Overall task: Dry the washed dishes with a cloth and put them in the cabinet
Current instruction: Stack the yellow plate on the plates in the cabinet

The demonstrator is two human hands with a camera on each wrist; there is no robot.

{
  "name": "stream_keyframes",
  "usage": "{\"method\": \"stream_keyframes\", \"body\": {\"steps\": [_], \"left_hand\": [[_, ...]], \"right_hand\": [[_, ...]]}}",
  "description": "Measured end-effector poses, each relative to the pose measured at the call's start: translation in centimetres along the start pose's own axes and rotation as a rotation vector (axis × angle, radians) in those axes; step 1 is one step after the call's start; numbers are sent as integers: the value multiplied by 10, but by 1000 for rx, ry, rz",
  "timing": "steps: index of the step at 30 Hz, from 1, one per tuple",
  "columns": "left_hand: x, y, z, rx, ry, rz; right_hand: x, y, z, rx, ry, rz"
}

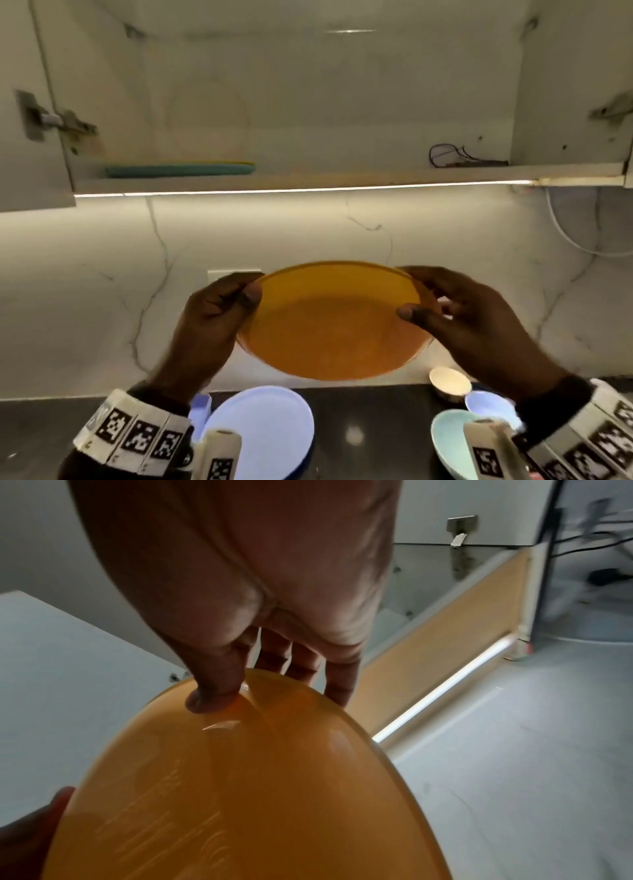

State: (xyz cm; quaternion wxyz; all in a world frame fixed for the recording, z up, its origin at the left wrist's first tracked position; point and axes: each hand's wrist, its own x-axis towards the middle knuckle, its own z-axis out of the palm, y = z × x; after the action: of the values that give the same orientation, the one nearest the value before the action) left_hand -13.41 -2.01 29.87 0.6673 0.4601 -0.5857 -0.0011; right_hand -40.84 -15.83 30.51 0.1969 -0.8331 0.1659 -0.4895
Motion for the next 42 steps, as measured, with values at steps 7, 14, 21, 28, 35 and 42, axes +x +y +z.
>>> {"method": "stream_keyframes", "body": {"steps": [7, 14, 21, 28, 35, 42], "left_hand": [[60, 75, -53, 32, 119, 250], [109, 123, -109, 152, 163, 455], [140, 110, -152, 421, 68, 443], [159, 68, -193, 628, 112, 341], [177, 30, -213, 823, 178, 249], [189, -8, -219, 934, 75, 198]], "right_hand": [[71, -96, -29, 9, 150, -313], [129, -152, -25, -57, 264, -576], [186, -147, 33, -275, 331, -629], [227, -130, 98, -411, 219, -539], [256, -121, 156, -558, 106, -367], [263, -107, 194, -542, -146, -176]]}}
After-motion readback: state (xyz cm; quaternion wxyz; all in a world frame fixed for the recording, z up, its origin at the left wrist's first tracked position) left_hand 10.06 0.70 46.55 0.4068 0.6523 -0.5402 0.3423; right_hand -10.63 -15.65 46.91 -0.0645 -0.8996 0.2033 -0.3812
